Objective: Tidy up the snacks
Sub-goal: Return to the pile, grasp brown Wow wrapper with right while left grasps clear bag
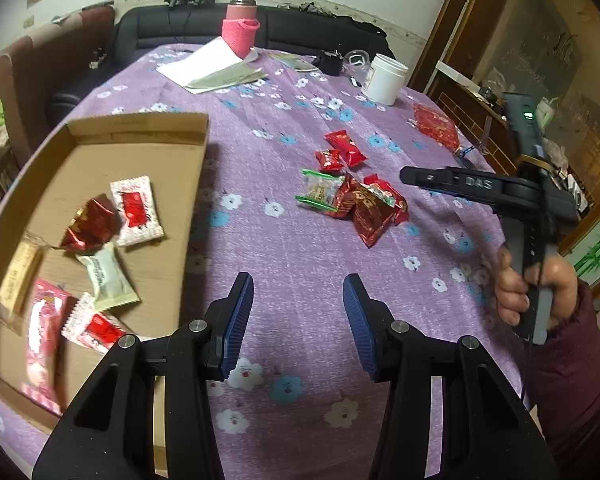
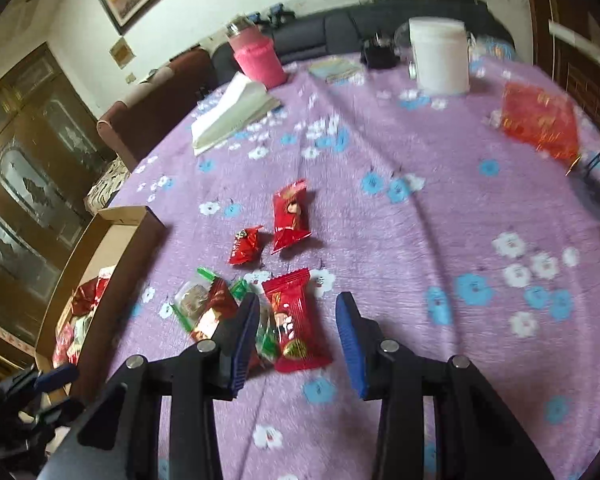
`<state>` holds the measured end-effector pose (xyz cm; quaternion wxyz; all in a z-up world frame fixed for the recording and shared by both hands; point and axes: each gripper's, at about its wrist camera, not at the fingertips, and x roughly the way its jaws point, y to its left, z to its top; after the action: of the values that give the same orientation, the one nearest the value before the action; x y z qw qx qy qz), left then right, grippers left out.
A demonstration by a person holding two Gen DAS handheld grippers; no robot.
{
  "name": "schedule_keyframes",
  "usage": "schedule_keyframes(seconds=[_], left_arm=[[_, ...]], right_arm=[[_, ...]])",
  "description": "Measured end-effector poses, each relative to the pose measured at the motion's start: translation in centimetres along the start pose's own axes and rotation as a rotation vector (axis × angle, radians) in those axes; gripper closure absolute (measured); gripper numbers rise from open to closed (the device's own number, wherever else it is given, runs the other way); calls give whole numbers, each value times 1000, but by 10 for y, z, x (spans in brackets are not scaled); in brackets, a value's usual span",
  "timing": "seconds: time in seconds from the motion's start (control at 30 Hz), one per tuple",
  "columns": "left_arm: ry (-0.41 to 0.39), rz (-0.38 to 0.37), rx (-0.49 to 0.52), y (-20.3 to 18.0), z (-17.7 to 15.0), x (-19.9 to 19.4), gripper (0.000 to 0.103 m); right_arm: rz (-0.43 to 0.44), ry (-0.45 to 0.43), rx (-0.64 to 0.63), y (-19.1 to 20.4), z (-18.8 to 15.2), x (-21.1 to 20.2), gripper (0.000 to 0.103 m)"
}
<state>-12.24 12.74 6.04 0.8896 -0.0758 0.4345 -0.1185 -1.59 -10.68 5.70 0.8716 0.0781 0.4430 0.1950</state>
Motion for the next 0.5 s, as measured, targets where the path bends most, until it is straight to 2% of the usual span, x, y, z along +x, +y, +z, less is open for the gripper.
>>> schedule_keyframes(seconds=[0.17,0.33,0.43,0.5], left_arm=[[19,-9,3,-3,-2,4,56],[19,-11,2,-2,-1,0,56],[21,-24,-7,1,3,-1,56],[29,-42,-12,2,8,2,56]], right_arm=[[21,-8,-133,39,-11,0,58],[-33,23,-280,75,-17,35,58],[-66,46,-300,75,-23,47,61],[-33,41,-252,64,-22,41,66]])
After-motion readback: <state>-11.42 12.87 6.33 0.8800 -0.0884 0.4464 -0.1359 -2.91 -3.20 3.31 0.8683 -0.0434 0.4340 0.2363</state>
